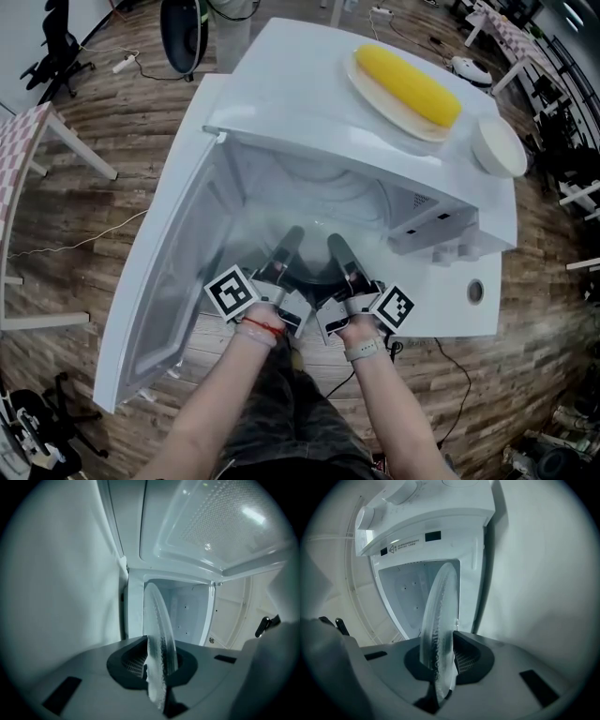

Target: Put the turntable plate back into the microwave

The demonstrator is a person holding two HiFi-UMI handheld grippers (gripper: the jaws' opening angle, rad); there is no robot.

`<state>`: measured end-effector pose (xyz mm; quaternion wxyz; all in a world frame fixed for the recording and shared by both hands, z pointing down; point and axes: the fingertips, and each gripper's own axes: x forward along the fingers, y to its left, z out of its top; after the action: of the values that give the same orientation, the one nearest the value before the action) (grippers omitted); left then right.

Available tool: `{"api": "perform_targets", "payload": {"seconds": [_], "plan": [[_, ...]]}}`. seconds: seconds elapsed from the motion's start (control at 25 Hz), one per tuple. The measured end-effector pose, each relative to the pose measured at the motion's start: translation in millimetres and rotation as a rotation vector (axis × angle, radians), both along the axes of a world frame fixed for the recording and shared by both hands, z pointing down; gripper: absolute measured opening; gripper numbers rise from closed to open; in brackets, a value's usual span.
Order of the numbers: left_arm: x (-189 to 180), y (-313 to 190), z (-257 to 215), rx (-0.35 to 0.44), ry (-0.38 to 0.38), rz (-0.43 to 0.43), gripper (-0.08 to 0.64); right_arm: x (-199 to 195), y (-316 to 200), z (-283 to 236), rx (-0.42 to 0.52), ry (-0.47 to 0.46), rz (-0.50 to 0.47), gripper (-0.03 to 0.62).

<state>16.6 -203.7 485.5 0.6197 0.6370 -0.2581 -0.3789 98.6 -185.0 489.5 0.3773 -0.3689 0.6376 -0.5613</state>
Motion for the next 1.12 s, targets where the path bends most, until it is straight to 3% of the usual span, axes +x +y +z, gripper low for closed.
{"api": "perform_targets", "payload": {"seconds": [0.2, 0.52, 0.8, 1.12], "plan": [[-1, -6, 0, -0.006, -0.011, -0.020, 0.032, 1, -7, 0, -0.003, 0.016, 0.000, 0.043], [-12, -5, -1, -0.021, 0.042, -0.106, 0.032, 3, -11, 0, -0.026, -0.004, 0.022, 0.043], [-7, 5, -4, -0.021, 0.031, -0.050, 0.032, 4, -17, -5, -0.051, 0.009, 0.038, 0.042], [-3, 3, 1, -0.059, 0.032, -0.046, 0.031, 6, -21, -2, -0.072, 0.006, 0.035, 0.041]]}}
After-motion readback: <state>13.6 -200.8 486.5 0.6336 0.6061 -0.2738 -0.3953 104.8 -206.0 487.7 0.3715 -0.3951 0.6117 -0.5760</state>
